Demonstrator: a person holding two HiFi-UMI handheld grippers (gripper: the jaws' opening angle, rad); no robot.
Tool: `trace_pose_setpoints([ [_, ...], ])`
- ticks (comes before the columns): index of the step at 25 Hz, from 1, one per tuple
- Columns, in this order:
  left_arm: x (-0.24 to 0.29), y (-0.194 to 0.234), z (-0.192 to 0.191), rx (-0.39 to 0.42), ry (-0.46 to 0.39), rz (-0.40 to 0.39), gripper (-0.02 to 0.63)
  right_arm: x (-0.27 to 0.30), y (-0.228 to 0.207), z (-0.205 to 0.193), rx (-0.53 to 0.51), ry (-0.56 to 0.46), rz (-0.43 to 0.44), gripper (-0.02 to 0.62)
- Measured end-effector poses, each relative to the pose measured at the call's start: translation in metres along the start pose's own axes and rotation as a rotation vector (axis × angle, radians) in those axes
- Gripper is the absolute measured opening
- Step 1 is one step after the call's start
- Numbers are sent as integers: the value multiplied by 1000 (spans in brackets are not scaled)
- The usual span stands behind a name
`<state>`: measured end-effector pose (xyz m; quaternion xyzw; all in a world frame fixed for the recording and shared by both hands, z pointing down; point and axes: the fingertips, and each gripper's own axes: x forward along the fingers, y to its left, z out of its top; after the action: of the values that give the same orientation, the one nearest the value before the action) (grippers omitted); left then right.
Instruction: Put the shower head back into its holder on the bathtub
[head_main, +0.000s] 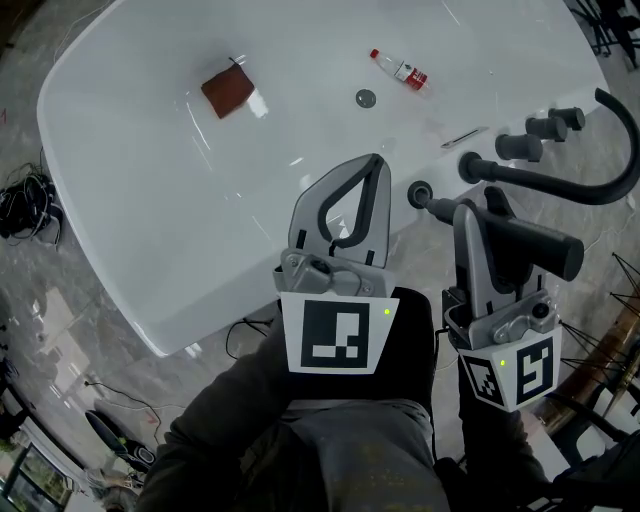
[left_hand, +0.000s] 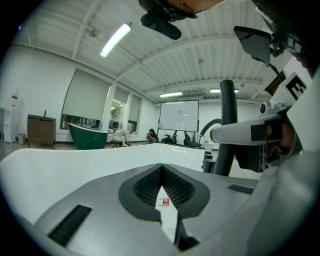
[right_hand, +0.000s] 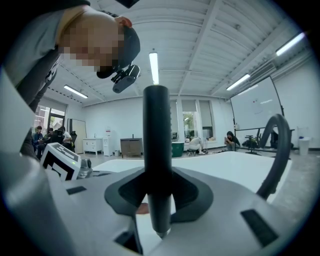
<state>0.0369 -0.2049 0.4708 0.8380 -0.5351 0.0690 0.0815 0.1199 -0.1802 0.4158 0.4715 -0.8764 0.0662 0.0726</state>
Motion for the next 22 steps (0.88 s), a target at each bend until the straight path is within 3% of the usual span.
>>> trace_pose_setpoints([
  [22, 9, 14, -25, -2, 5, 18, 2, 14, -11, -37, -1, 30, -10, 127],
])
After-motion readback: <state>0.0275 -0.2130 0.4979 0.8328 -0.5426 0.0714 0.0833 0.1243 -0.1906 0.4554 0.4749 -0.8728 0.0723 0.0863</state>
